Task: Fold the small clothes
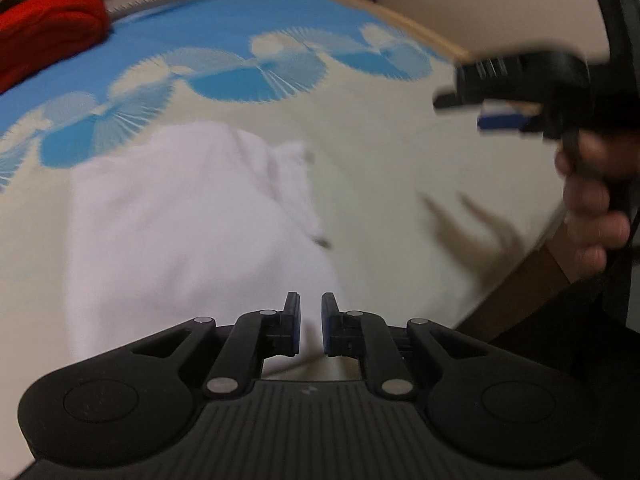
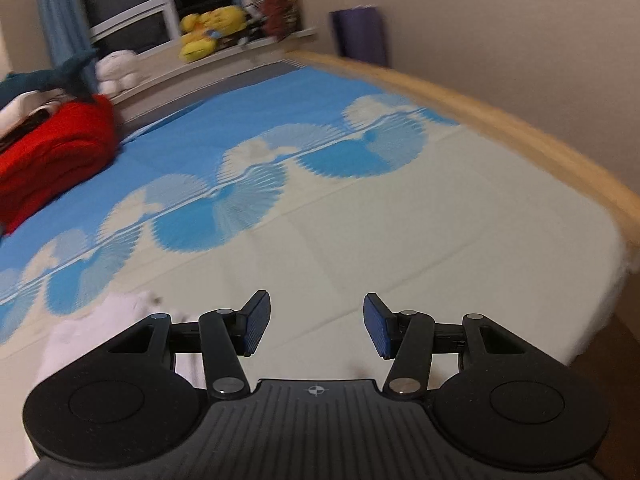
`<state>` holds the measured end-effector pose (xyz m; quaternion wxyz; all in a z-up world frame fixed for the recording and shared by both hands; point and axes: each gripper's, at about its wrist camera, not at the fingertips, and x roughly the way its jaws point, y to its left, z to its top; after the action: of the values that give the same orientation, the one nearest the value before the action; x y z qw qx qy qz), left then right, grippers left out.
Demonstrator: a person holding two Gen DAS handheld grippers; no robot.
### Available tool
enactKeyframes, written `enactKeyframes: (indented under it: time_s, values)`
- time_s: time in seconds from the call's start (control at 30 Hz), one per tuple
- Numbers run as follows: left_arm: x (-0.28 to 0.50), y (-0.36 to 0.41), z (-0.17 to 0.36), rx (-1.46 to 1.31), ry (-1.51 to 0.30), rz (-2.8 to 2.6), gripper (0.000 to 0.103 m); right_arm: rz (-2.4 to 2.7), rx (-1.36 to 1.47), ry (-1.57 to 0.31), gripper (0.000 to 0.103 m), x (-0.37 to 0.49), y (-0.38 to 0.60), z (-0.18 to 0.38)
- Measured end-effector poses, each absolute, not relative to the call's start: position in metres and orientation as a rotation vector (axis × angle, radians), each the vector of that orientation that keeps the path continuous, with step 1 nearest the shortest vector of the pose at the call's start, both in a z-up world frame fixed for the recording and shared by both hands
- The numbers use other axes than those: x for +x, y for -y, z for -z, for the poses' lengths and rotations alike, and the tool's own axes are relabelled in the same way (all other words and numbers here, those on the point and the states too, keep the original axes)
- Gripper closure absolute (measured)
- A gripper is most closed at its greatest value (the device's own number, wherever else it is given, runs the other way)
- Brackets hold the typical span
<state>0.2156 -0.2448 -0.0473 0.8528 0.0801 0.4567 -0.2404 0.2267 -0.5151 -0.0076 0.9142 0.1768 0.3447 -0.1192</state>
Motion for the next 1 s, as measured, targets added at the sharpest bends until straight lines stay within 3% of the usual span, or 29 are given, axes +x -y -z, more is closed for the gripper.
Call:
enactKeyframes:
  time_s: [0.17, 0.23, 0.3, 0.37, 0.43, 0.5, 0.53, 0.6, 0.67, 0.77, 0.87, 1.0]
  values:
    - [0.230, 0.174, 0.030, 0.156, -0.945, 0.416, 0.087, 0.045, 0.520, -0.877, 0.050, 0.243, 0.500, 0.032]
    - [0.237, 0.146, 0.031, 0.136, -0.978, 0.394, 0.078, -0.013, 0.560, -0.970, 0.050, 0.249, 0.490, 0.047]
    - [0.246, 0.125, 0.038, 0.094, -1.017, 0.387, 0.057, -0.055, 0.565, -1.066, 0.050, 0.253, 0.475, 0.062]
    - [0.251, 0.107, 0.048, 0.023, -1.045, 0.389, 0.050, -0.077, 0.540, -1.144, 0.049, 0.253, 0.461, 0.074]
    - [0.253, 0.091, 0.065, -0.081, -1.091, 0.389, 0.051, -0.092, 0.496, -1.206, 0.049, 0.253, 0.447, 0.083]
    - [0.251, 0.081, 0.089, -0.144, -1.188, 0.376, 0.082, -0.108, 0.441, -1.252, 0.049, 0.250, 0.433, 0.090]
    - [0.250, 0.078, 0.099, -0.146, -1.236, 0.358, 0.083, -0.121, 0.406, -1.271, 0.049, 0.249, 0.425, 0.092]
    - [0.248, 0.078, 0.112, -0.108, -1.301, 0.339, 0.101, -0.146, 0.323, -1.273, 0.051, 0.245, 0.410, 0.090]
    - [0.247, 0.080, 0.108, -0.058, -1.296, 0.367, 0.103, -0.169, 0.301, -1.230, 0.092, 0.242, 0.404, 0.082]
    - [0.248, 0.073, 0.108, -0.085, -1.332, 0.412, 0.103, -0.198, 0.337, -1.029, 0.095, 0.232, 0.410, 0.047]
    - [0.257, 0.061, 0.104, -0.138, -1.373, 0.418, 0.100, -0.198, 0.295, -1.037, 0.095, 0.229, 0.410, 0.035]
    - [0.269, 0.050, 0.070, -0.061, -1.334, 0.433, 0.070, -0.106, 0.304, -1.127, 0.088, 0.238, 0.417, 0.044]
